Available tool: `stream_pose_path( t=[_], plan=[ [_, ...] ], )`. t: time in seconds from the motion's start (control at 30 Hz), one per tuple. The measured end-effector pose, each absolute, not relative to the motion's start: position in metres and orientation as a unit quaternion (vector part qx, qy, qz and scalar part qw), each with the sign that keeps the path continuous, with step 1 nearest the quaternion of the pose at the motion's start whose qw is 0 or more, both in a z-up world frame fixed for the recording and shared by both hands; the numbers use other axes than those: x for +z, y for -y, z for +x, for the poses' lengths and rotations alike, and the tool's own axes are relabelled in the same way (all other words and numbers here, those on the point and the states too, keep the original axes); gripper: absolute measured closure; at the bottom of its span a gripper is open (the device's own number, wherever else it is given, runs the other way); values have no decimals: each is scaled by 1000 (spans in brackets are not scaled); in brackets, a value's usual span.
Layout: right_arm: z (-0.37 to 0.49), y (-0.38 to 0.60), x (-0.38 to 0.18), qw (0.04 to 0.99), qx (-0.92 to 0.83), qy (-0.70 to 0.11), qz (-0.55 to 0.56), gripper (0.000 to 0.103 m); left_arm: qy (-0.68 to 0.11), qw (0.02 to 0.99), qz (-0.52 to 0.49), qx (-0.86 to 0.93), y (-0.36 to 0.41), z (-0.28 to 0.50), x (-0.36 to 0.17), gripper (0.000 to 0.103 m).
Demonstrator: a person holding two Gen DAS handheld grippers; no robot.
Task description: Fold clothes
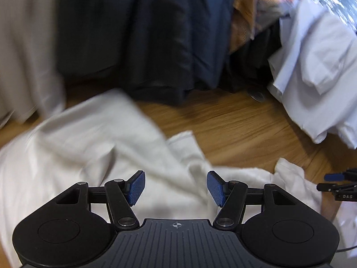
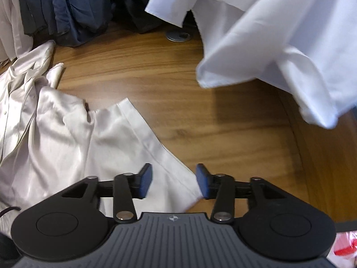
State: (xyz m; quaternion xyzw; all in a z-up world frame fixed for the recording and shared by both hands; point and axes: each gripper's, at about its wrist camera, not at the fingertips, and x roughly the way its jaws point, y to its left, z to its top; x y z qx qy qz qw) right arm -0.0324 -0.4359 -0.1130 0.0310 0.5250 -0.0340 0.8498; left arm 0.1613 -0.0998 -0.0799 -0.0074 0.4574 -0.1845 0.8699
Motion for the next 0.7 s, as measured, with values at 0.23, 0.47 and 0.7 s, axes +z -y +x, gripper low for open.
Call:
stream_pose_path(
  t=[0.23,0.47,0.7],
  plan=[
    [11,418,-128,854,34,-519,14,46,-480,843,81,-227,152,223,-109,36],
    [38,409,-138,851,78,-519,-2,46,-500,820,133,-245,179,246,-130,33],
    [37,404,-144,849,90,-520,1,94,-495,816,164,-252,189,244,-144,101]
  ],
)
